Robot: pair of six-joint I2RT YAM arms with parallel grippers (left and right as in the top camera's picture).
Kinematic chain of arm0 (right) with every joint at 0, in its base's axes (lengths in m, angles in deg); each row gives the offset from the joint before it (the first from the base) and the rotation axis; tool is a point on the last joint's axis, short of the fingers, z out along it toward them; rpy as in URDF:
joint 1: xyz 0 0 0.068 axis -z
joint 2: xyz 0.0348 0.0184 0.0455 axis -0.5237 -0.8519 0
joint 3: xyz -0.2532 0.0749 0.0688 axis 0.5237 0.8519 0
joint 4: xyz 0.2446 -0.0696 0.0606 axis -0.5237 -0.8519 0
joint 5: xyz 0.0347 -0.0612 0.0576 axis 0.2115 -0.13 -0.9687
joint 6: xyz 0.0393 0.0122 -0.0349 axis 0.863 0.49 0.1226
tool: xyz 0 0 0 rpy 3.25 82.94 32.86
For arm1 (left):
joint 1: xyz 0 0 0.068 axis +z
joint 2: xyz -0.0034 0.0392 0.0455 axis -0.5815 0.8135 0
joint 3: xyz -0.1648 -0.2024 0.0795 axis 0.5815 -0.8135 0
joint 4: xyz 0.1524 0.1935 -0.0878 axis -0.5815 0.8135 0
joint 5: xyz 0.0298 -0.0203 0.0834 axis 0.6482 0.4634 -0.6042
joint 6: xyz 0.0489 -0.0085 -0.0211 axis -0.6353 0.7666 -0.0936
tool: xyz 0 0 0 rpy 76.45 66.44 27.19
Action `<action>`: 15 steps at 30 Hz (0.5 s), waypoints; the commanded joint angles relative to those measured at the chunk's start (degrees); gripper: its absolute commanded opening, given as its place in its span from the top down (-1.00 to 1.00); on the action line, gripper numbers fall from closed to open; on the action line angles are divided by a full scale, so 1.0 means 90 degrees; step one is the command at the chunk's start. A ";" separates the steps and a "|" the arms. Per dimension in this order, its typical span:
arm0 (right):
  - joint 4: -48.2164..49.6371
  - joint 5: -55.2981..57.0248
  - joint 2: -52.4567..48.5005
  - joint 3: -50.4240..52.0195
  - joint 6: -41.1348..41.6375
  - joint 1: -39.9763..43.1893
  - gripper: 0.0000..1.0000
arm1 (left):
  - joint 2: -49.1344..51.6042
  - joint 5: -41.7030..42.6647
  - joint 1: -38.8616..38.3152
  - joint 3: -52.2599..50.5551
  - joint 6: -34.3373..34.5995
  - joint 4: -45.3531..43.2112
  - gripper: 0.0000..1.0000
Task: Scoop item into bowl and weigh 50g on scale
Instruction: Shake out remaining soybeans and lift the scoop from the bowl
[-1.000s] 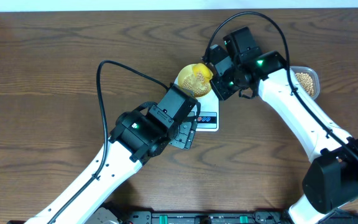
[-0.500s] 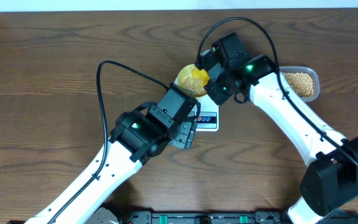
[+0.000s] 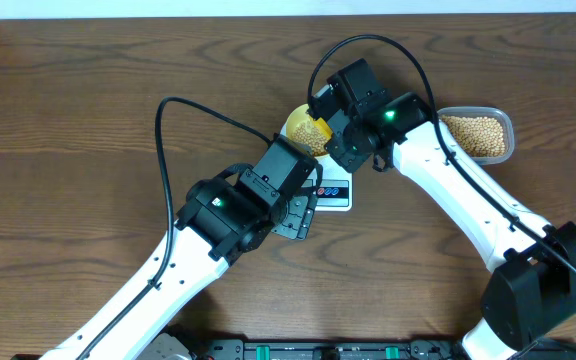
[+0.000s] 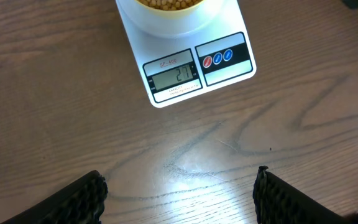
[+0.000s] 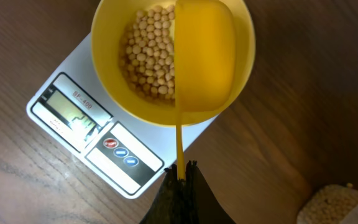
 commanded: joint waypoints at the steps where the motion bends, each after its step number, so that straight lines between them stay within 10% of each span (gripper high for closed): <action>1: -0.0002 0.0119 0.0032 -0.0189 -0.0083 -0.0044 0.98 | 0.0017 0.0007 0.0015 0.0124 -0.0053 0.0012 -0.57; 15: -0.0170 -0.0391 0.0032 -0.0425 0.0063 -0.0061 0.98 | 0.0017 0.0007 0.0015 0.0124 -0.0053 0.0012 -0.57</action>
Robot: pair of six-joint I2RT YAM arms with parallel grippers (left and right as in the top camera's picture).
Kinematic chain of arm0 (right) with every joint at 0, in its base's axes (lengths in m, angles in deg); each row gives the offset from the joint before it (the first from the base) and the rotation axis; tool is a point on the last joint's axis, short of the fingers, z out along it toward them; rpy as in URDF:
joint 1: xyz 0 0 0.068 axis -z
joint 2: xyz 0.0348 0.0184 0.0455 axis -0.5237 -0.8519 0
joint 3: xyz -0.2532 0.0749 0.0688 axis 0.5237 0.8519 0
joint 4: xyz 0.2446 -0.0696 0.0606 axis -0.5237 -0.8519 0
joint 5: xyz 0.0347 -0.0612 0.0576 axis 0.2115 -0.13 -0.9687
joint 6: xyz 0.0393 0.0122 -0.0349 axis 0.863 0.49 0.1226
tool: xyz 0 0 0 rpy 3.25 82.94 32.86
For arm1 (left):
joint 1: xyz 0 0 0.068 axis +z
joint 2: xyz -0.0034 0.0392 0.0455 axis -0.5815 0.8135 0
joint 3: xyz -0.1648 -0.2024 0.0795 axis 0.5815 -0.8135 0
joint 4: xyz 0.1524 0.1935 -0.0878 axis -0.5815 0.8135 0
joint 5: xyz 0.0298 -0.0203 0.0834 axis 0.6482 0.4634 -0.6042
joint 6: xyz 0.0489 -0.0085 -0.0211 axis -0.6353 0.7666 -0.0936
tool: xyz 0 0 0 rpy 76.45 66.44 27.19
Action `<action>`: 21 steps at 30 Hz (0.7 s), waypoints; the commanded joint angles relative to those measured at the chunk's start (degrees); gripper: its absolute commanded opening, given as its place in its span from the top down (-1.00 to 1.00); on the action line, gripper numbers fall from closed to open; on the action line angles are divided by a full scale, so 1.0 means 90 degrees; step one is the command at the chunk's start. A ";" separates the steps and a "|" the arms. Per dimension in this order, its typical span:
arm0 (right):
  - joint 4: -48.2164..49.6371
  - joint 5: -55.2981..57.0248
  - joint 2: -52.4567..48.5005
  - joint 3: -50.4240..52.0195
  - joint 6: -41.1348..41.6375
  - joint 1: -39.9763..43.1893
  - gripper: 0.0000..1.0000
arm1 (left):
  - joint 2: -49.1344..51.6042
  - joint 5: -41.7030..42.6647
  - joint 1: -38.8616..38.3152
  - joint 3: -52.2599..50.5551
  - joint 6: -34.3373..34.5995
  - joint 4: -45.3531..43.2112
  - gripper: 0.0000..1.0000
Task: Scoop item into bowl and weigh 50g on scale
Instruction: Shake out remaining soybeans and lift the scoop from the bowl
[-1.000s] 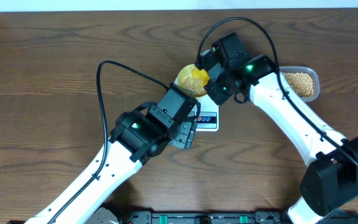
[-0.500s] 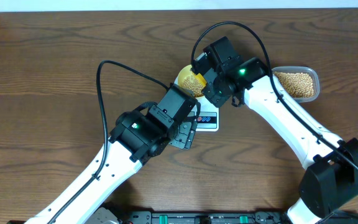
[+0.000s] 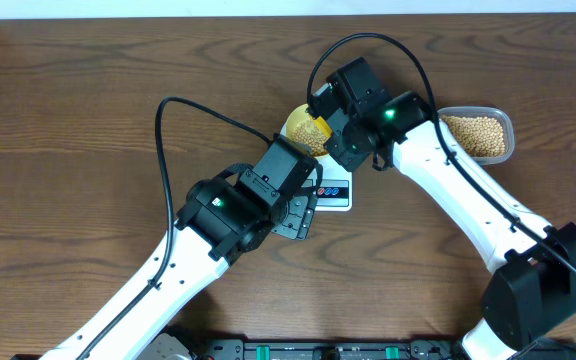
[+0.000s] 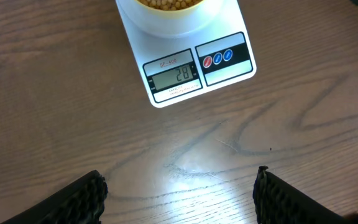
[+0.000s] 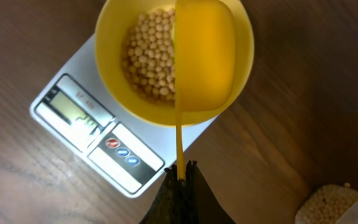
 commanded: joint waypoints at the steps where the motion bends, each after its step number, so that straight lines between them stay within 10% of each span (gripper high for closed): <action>1: -0.0063 -0.0323 0.0032 -0.0335 0.0073 -0.0051 0.98 | 0.0017 0.0007 0.0015 0.0124 -0.0053 0.0010 -0.57; 21: -0.0767 -0.0993 0.0032 -0.1600 0.0954 0.1290 0.98 | 0.0017 0.0007 0.0015 0.0124 -0.0053 0.0012 -0.57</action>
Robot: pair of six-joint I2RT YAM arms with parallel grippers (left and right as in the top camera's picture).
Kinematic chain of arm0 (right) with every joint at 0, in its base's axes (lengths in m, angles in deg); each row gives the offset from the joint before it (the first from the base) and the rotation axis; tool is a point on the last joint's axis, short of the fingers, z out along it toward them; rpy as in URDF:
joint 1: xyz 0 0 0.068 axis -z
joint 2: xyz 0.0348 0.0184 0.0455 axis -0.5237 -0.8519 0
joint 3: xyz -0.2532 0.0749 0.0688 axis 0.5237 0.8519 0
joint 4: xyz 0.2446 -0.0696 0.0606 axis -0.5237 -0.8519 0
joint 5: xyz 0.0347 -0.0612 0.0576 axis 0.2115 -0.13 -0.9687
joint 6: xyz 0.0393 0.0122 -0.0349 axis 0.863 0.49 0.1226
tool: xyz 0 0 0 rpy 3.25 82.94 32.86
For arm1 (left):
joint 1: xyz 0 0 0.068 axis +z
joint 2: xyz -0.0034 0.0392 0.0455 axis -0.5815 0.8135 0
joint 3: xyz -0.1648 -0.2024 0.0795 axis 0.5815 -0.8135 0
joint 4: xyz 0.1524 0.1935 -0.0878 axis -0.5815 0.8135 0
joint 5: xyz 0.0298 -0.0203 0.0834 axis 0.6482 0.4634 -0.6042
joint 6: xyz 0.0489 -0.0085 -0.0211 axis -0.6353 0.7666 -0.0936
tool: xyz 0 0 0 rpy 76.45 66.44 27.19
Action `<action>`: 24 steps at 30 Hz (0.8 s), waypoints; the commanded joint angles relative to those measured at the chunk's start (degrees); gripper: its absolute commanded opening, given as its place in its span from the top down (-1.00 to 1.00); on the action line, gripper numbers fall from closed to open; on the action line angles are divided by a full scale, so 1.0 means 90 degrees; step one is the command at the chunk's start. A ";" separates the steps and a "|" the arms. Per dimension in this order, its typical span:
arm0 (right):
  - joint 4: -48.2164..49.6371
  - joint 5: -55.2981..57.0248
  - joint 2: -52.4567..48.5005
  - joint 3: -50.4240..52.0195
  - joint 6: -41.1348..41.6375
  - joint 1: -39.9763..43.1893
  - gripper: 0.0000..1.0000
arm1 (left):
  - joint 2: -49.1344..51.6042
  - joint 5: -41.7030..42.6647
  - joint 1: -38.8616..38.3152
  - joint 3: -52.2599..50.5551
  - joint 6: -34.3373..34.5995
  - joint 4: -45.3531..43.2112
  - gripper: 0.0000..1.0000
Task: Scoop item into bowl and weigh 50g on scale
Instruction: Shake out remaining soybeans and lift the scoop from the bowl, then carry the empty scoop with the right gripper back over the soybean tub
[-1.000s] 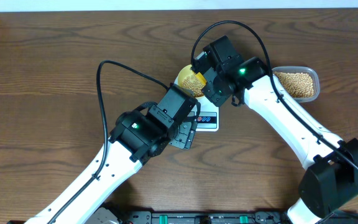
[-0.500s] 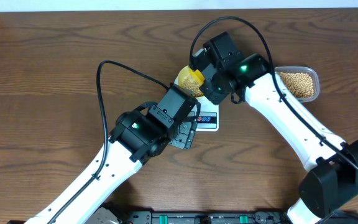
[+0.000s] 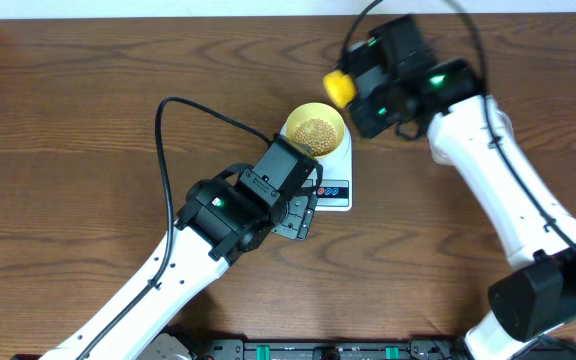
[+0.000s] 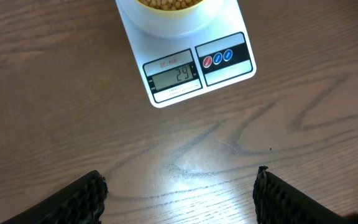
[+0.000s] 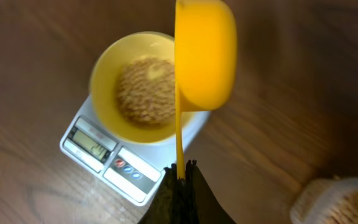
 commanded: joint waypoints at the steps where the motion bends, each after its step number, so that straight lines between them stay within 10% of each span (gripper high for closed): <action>1: -0.0257 -0.0015 0.0032 -0.0488 0.0372 0.0418 0.98 | 0.0017 0.0007 0.0015 0.0124 -0.0053 0.0012 -0.57; 24: -0.2106 0.1644 0.0029 -0.0597 0.2006 0.2307 0.98 | 0.0017 0.0007 0.0015 0.0124 -0.0053 0.0010 -0.57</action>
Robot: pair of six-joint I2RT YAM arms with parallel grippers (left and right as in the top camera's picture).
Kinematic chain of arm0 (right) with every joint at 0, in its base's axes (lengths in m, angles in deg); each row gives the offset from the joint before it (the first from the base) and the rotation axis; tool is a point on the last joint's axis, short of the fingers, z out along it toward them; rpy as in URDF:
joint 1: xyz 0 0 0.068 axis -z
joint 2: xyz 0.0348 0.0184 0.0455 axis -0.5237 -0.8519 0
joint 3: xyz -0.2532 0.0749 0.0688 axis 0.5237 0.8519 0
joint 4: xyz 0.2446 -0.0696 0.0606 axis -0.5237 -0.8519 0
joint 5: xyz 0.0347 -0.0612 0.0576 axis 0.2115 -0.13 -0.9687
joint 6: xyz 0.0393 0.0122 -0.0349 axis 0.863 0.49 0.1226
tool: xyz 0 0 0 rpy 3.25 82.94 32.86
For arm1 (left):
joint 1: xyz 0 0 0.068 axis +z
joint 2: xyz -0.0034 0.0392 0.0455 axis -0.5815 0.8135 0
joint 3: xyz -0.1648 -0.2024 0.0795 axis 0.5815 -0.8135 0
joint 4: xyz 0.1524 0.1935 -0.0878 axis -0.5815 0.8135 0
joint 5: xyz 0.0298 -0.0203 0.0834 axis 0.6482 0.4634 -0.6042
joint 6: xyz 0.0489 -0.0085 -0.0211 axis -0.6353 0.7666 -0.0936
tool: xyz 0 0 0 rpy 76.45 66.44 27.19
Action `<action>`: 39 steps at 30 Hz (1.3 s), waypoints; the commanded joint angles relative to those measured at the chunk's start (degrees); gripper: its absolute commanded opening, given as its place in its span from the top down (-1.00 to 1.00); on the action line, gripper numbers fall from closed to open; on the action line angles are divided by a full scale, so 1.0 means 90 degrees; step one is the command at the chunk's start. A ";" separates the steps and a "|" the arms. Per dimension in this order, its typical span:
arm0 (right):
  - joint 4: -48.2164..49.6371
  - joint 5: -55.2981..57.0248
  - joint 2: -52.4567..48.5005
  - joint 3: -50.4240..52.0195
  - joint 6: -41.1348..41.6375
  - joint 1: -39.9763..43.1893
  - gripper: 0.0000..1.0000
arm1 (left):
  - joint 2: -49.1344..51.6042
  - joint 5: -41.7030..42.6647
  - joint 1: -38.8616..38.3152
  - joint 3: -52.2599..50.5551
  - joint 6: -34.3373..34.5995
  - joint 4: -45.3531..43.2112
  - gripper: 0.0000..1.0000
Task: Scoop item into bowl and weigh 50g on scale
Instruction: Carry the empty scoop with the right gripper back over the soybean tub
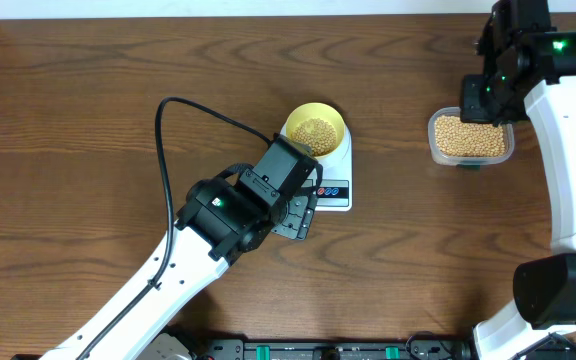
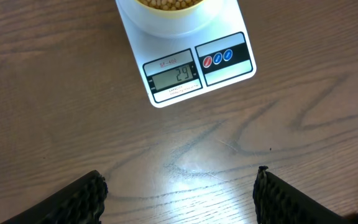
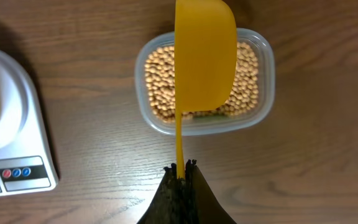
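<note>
A yellow bowl (image 1: 315, 128) holding soybeans sits on the white scale (image 1: 332, 189), whose display (image 2: 174, 75) reads 29. My right gripper (image 3: 181, 168) is shut on the handle of a yellow scoop (image 3: 204, 53), which hangs turned on its side above the clear tub of soybeans (image 3: 252, 81) at the right. In the overhead view the right arm covers the scoop over the tub (image 1: 470, 137). My left gripper (image 2: 180, 186) stands open above bare wood just in front of the scale, nothing between its fingers (image 2: 79, 194).
The left arm (image 1: 218, 215) stretches from the front edge to beside the scale, its black cable looping over the table to the left. The right arm (image 1: 563, 120) runs along the right side. A table edge shows at the far left corner.
My right gripper has carried the scoop from up beside the bowl to above the soybean tub at the right. The scale still reads 29. The left gripper has not moved.
The scoop was tipped in the bowl with the scale at 27, then 28. Then the scoop was lifted clear to the bowl's right and the display read 29. Now the scoop hangs over the tub, and the left gripper has stayed open by the scale.
</note>
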 commanded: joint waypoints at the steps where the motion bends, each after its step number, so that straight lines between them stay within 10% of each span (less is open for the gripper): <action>1: 0.0104 0.0216 0.0029 0.0250 0.0274 0.0107 0.98 | 0.0017 0.0007 0.0015 0.0124 -0.0053 0.0010 -0.57; 39: 0.0969 0.1073 -0.0005 0.1812 0.0933 0.0219 0.98 | 0.0017 0.0007 0.0015 0.0124 -0.0053 0.0012 -0.57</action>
